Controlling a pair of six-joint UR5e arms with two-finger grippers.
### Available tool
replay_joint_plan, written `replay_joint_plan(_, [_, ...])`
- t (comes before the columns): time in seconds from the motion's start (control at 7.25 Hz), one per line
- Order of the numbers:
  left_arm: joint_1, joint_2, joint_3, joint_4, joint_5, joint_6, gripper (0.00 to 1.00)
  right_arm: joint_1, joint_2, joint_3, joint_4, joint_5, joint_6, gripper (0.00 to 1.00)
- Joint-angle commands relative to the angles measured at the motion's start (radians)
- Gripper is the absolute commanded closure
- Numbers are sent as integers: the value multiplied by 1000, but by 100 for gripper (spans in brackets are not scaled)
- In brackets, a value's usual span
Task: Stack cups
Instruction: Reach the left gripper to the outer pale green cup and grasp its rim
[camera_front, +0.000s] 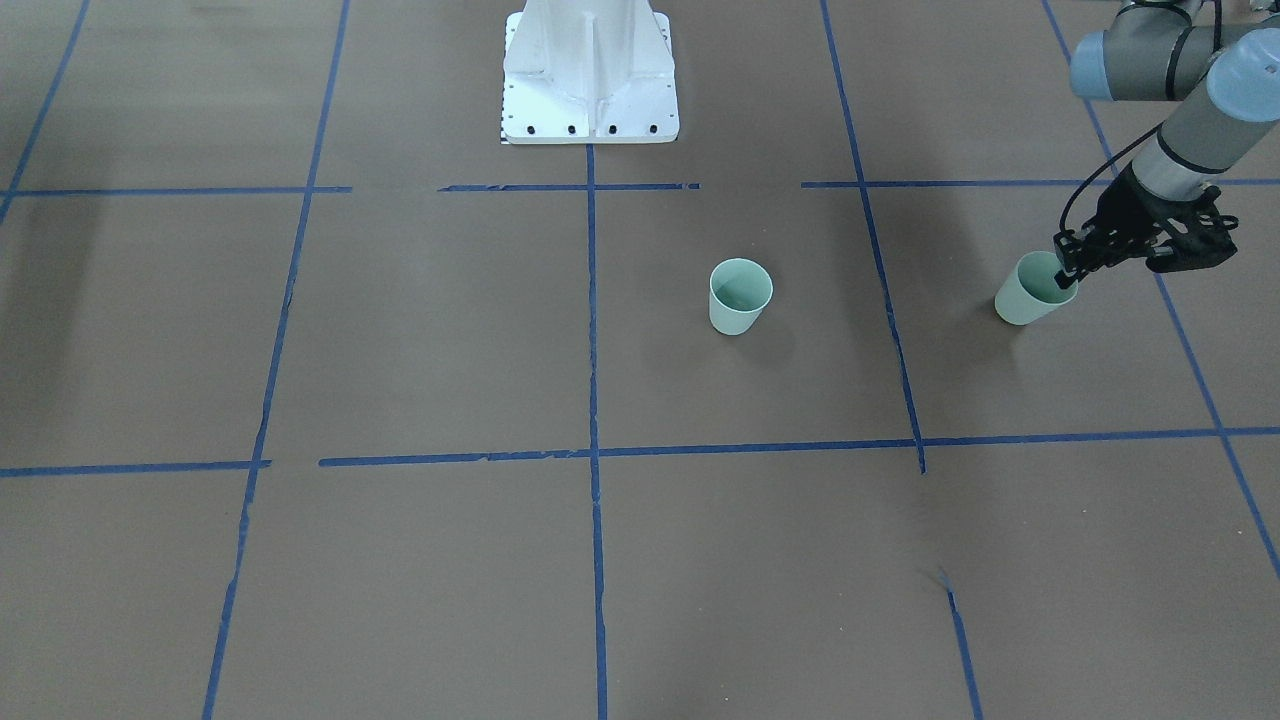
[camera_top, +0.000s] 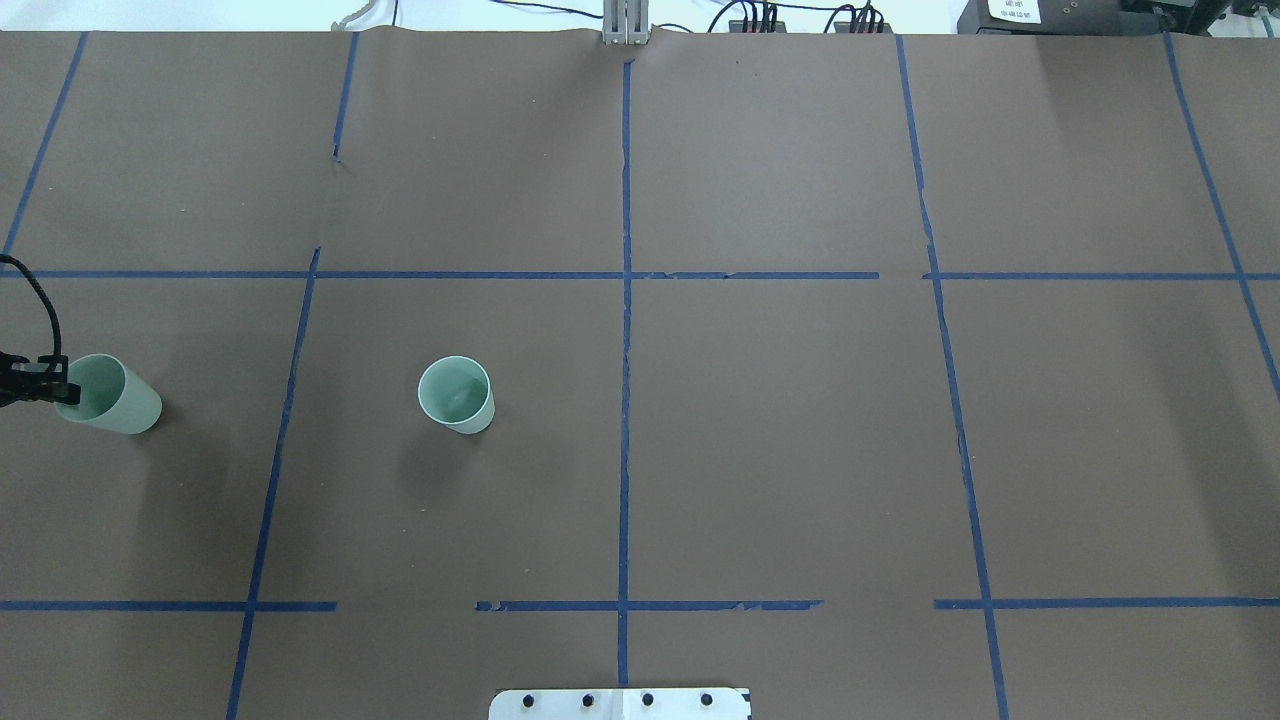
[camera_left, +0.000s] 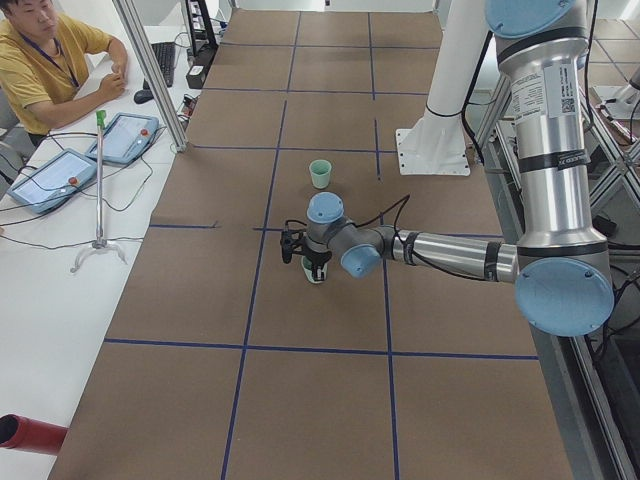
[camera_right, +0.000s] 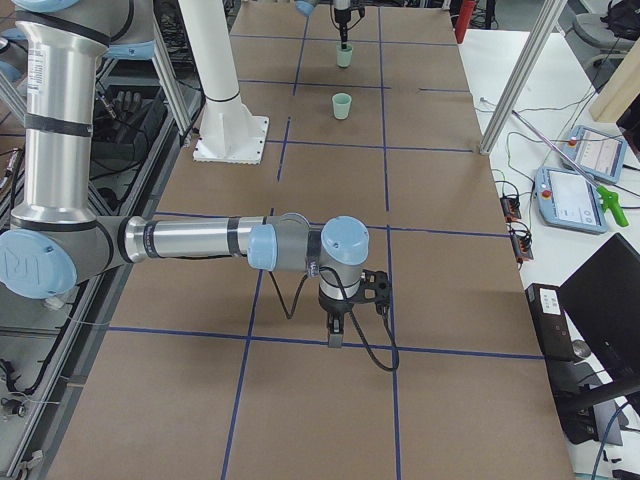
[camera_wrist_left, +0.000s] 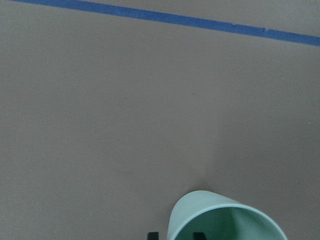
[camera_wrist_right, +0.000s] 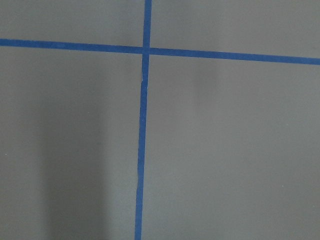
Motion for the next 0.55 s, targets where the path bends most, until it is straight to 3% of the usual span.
replay_joint_plan(0.0, [-6, -7, -90, 54, -2, -24, 100, 0, 0, 0, 0, 0, 0, 0])
replay_joint_plan(0.14, [-10, -67, -144, 162, 0, -89, 100, 0, 0, 0, 0, 0, 0, 0])
replay_joint_plan(0.41, [12, -346, -183, 505, 47, -274, 100, 0, 0, 0, 0, 0, 0, 0])
